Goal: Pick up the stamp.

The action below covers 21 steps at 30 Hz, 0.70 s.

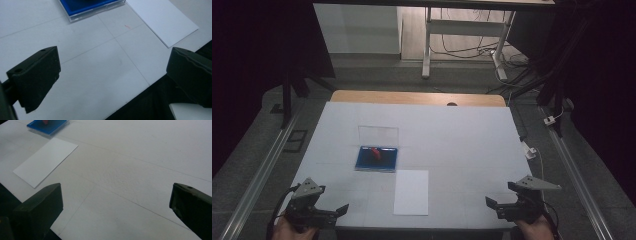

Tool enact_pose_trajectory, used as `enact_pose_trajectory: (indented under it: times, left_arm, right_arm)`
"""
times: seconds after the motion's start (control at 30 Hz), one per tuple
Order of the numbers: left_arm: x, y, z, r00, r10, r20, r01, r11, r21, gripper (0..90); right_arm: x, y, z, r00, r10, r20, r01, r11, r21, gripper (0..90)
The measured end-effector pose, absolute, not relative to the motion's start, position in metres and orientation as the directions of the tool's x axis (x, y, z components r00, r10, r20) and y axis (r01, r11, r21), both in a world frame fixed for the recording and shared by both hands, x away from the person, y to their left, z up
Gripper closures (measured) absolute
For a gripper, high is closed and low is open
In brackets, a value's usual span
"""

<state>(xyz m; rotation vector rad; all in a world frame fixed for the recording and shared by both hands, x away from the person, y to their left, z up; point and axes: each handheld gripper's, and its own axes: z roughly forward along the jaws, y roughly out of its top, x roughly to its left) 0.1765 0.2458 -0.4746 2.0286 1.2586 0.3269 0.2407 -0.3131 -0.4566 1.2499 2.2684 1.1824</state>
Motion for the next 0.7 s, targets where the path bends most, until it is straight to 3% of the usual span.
enact_pose_trajectory:
  times: [0.2, 0.7]
  left_arm:
    - [0.1795, 0.2526, -0.4757, 0.498, 0.845, -0.192, 0.684, -0.247, 0.686, 0.0]
    - [0.1812, 0.2485, -0.4761, 0.501, 0.848, -0.175, 0.694, -0.273, 0.666, 0.0]
  right_arm:
    - [0.2406, -0.3113, -0.4565, -0.593, 0.797, 0.117, 0.562, 0.306, 0.768, 0.0]
    - [0.2411, -0.3084, -0.4573, -0.627, 0.771, 0.112, 0.558, 0.344, 0.755, 0.0]
